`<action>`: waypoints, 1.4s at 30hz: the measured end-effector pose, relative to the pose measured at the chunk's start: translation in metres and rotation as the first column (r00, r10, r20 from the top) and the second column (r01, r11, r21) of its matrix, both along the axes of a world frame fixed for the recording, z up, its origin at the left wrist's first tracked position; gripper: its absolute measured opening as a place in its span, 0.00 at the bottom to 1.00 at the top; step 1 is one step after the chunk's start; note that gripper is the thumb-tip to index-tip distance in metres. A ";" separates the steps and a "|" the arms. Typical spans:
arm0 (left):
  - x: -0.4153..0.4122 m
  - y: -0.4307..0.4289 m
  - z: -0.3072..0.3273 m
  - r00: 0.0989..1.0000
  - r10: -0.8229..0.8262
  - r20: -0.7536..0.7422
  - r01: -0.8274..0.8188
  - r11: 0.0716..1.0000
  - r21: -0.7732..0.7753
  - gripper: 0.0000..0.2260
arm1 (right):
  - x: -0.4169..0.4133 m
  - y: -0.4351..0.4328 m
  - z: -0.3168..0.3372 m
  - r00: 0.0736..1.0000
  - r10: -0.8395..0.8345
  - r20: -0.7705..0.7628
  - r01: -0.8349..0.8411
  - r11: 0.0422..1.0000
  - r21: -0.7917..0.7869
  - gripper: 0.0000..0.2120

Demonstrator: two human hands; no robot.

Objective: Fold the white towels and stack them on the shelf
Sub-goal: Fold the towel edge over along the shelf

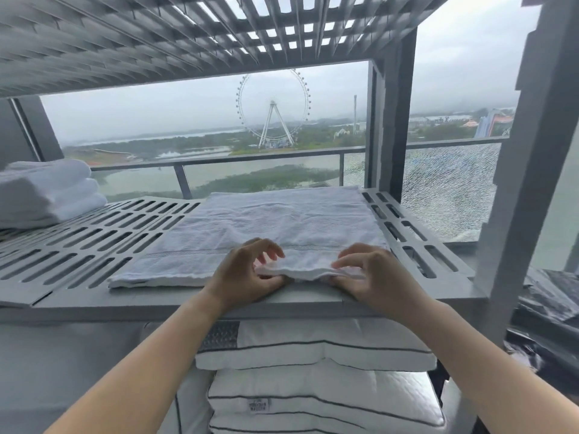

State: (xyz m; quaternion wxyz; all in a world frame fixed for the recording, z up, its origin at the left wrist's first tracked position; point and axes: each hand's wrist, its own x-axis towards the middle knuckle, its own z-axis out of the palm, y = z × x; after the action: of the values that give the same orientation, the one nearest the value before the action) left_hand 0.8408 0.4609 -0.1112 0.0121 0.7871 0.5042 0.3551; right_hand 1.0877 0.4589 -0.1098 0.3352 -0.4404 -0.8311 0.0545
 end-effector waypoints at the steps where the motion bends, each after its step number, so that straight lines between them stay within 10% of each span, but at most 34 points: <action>1: 0.006 -0.001 -0.001 1.000 -0.021 -0.008 0.021 1.000 -0.015 0.13 | 0.001 -0.001 0.000 1.000 0.008 0.009 -0.008 1.000 -0.003 0.19; 15: 0.074 0.006 0.002 0.988 0.133 -0.084 -0.134 0.991 -0.013 0.11 | 0.022 0.014 0.017 0.977 -0.157 0.141 0.152 0.987 0.046 0.13; 32: 0.082 -0.004 0.000 0.998 -0.007 0.062 0.001 0.995 0.100 0.02 | 0.038 0.004 -0.005 0.979 -0.126 -0.157 0.149 0.979 0.142 0.06; 42: 0.083 -0.003 0.005 0.999 -0.043 -0.018 0.043 0.999 -0.018 0.17 | 0.051 0.012 -0.002 0.997 0.074 -0.026 -0.074 0.997 0.000 0.11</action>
State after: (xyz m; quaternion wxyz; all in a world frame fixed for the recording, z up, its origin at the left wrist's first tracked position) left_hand 0.9234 0.4582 -0.1065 0.0221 0.8009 0.4904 0.3430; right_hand 1.1385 0.4707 -0.1113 0.3437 -0.4089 -0.8422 0.0729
